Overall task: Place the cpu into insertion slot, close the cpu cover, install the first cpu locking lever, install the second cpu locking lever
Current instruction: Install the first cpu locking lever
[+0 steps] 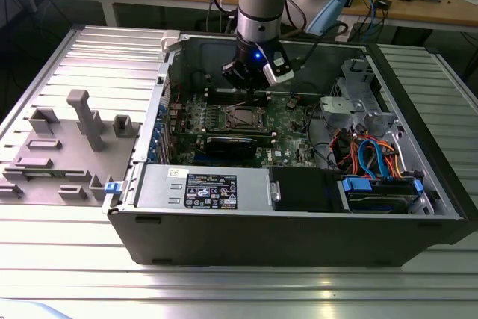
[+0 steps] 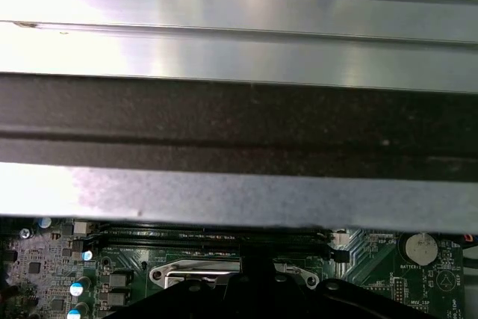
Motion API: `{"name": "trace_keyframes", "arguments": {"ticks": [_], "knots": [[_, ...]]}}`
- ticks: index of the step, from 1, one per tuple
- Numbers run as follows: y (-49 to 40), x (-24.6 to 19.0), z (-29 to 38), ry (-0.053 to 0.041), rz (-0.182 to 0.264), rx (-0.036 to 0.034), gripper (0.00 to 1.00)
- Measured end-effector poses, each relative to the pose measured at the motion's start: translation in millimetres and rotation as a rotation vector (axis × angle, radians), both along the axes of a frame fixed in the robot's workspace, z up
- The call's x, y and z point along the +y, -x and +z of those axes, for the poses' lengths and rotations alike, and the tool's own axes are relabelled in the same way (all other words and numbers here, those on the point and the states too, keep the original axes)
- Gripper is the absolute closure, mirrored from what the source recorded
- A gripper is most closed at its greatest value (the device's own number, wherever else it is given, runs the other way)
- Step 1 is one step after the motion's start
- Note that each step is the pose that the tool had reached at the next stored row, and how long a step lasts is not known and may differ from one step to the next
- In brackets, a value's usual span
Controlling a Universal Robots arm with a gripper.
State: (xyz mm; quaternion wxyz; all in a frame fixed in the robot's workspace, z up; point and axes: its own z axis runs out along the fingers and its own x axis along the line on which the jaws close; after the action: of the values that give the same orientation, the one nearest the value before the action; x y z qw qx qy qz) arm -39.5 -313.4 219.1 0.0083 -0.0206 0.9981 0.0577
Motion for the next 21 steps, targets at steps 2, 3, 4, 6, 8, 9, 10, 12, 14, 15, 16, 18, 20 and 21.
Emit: {"name": "trace_keyframes", "arguments": {"ticks": [2,3,4,6,8,9,10,12,14,15,16,18,20,21], "knots": [[0.0,0.0,-0.8,-0.0002,0.0,-0.0001,0.89],[0.0,0.0,-1.7,-0.0001,0.0,-0.0001,0.89],[0.0,0.0,-2.5,0.0,0.0,0.0,0.89],[-0.4,0.0,-4.6,0.0,0.0,0.0002,0.89],[-0.7,0.0,-6.0,0.0,0.0,0.0005,0.89],[-1.1,0.0,-7.1,0.0,0.0,0.0007,0.89],[-1.4,0.0,-7.8,0.0001,0.0,0.001,0.89],[-2.2,0.0,-8.9,0.0,0.0,0.0018,0.89],[-3.1,0.0,-9.9,0.0,0.0,0.004,0.89],[-3.5,0.0,-10.3,0.0001,0.0,0.0057,0.89],[-4.0,0.0,-11.1,0.0001,0.0,0.0071,0.89],[-5.2,0.0,-12.6,0.0,0.0,0.0103,0.89],[-5.9,0.0,-13.9,0.0001,0.0,0.0128,0.89],[-6.0,0.0,-14.5,0.0,0.0,0.0136,0.89]]}}
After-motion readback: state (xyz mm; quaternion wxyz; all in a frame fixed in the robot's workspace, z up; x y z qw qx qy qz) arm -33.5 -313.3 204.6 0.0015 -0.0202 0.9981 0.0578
